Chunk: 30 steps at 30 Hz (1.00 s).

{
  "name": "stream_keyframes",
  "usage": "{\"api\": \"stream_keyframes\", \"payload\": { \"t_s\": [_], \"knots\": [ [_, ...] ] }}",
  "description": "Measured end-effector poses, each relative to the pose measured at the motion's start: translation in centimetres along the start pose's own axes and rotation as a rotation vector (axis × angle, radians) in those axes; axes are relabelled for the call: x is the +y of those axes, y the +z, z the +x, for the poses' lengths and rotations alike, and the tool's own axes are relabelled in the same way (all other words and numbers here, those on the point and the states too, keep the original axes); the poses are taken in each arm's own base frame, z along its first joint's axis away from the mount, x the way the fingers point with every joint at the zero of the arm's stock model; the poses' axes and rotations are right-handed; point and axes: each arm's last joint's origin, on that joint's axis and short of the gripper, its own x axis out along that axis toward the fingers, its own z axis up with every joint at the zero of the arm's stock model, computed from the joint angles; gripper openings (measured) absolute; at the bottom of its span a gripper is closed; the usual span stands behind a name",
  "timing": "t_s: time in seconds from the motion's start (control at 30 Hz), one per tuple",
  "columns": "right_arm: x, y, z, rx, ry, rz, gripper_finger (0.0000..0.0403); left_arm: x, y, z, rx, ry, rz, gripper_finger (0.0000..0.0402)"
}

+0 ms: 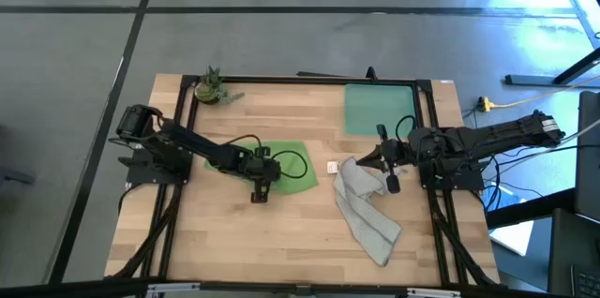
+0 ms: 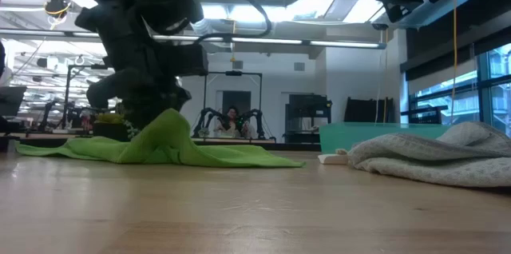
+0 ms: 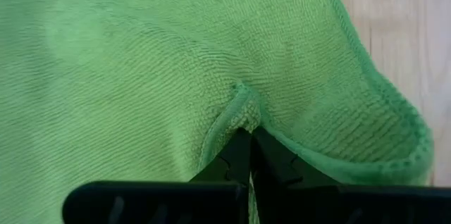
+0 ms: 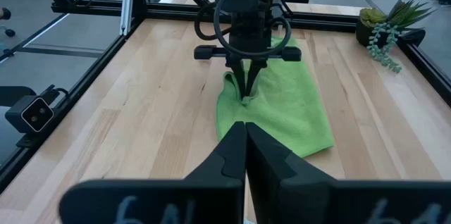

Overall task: Roll microfiber towels into tight, uniform cylinder then place into a basket
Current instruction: Fold the green microfiber towel

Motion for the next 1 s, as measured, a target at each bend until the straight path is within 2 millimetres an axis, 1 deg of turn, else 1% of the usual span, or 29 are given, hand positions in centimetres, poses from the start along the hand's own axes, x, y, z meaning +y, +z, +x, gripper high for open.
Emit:
{"api": "stream_keyframes", "payload": {
  "t_s": [0.1, 0.23, 0.4, 0.6, 0.8, 1.0],
  "knots": [
    [0.0, 0.0, 0.0, 0.001, 0.000, 0.000, 0.0009, 0.0, 0.0, 0.1, -0.001, -0.001, 0.000, 0.0004],
    [0.0, 0.0, 0.0, 0.003, 0.000, -0.001, 0.0009, -0.2, 0.2, -0.3, -0.019, -0.007, -0.020, 0.0022],
    [0.0, 0.0, 0.0, 0.004, -0.001, -0.001, 0.0009, -0.2, 1.5, -1.3, -0.068, -0.015, -0.036, 0.0053],
    [0.0, -0.1, 0.0, 0.007, -0.001, -0.001, 0.0009, -0.3, 2.8, -1.9, -0.098, -0.018, -0.034, 0.0082],
    [0.0, -0.1, 0.0, 0.014, -0.001, -0.002, 0.0009, 0.0, 2.9, -1.9, -0.096, -0.011, -0.042, 0.0084],
    [0.0, -0.1, 0.0, 0.014, -0.001, -0.002, 0.0009, 1.4, 2.8, -1.7, -0.072, 0.009, -0.100, 0.0083]
  ]
}}
